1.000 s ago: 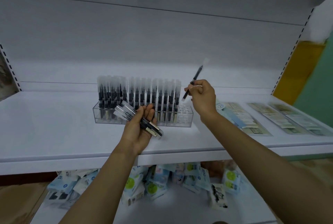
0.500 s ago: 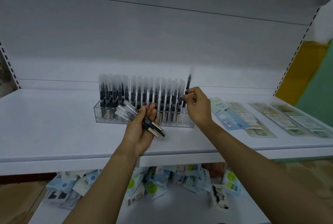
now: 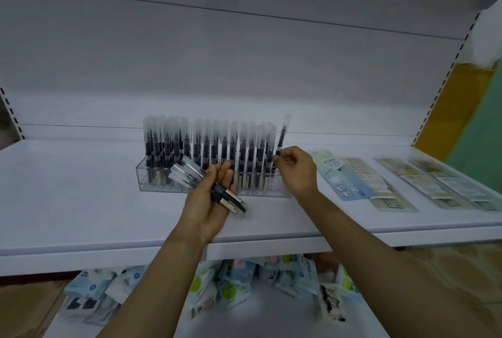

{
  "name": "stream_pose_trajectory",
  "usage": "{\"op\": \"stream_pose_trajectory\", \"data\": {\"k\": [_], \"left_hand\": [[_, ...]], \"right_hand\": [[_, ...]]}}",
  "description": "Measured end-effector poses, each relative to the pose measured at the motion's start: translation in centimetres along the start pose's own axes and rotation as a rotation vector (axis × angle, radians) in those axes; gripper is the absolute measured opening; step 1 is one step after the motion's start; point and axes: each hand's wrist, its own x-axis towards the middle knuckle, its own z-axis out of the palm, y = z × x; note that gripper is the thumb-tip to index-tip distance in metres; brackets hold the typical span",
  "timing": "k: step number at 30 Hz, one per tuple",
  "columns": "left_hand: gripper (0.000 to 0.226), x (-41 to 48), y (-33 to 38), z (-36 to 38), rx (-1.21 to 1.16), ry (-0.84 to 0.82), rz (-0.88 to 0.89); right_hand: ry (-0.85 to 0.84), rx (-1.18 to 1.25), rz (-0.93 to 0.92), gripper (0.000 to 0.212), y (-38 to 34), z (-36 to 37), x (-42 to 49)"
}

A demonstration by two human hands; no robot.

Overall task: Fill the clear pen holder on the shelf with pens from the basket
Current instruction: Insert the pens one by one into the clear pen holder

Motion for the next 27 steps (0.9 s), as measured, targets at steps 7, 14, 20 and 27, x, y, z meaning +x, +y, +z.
{"op": "stream_pose_trajectory", "data": {"k": [7, 14, 20, 27], "left_hand": [[0.017, 0.0, 0.0, 0.2, -0.003, 0.002, -0.003], [0.017, -0.1, -0.1, 0.2, -0.007, 0.014, 0.0], [0.017, 0.0, 0.0, 0.0, -0.016, 0.008, -0.008], [0.017, 0.0, -0.1, 0.0, -0.022, 0.011, -0.005]], "right_hand": [[0.001, -0.052, -0.162, 0.006, 1.0, -0.2, -0.6], [0.014, 0.049, -0.116, 0.016, 1.2, -0.3, -1.3], [0.056, 0.09, -0.181, 0.018, 1.7, 0.0, -1.9], [0.012, 0.079, -0.173, 0.013, 2.6, 0.0, -1.6]]}}
